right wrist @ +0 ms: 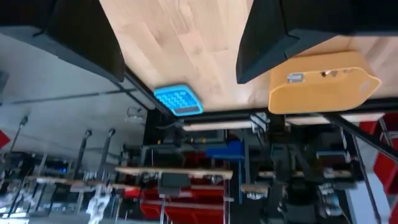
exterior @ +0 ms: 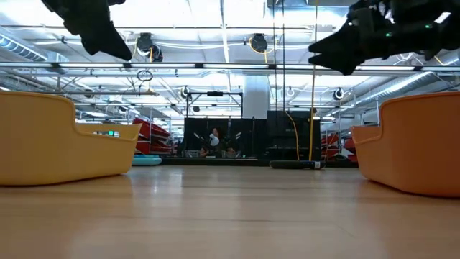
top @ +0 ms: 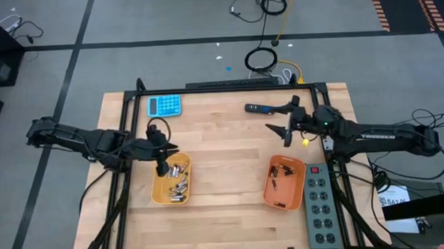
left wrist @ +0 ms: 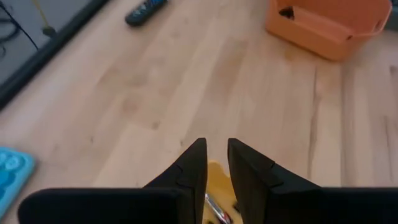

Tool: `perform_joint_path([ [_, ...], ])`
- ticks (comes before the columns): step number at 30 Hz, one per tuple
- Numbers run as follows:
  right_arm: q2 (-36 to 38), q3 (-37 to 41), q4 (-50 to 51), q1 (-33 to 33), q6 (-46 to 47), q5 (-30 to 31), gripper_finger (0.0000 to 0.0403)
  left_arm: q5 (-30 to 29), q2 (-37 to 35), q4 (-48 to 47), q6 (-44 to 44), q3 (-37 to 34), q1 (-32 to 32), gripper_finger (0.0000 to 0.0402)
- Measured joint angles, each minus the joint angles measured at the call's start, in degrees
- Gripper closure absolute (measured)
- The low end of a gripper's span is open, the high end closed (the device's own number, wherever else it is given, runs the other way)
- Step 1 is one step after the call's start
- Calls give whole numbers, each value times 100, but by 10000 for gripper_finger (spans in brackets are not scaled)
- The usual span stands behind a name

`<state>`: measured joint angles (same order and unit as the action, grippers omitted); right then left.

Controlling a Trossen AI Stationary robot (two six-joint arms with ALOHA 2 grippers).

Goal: Sort batteries
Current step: Return to Home Position

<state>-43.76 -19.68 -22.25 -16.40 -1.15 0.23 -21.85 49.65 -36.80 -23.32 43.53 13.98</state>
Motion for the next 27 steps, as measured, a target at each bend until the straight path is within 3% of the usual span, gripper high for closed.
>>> perform_joint_path([
  [11, 1138, 1073, -875, -7, 236, 8, 106, -325, -786, 901, 277, -778, 39, 327],
  [21, 1261, 1885, -2261, -13, 296, 136, 106, -414, -1354, 1273, 132, -1375, 37, 327],
  [27, 1263, 1888, -2042, -13, 370, 99, 106, -419, -1608, 1480, 154, -1619, 37, 327],
])
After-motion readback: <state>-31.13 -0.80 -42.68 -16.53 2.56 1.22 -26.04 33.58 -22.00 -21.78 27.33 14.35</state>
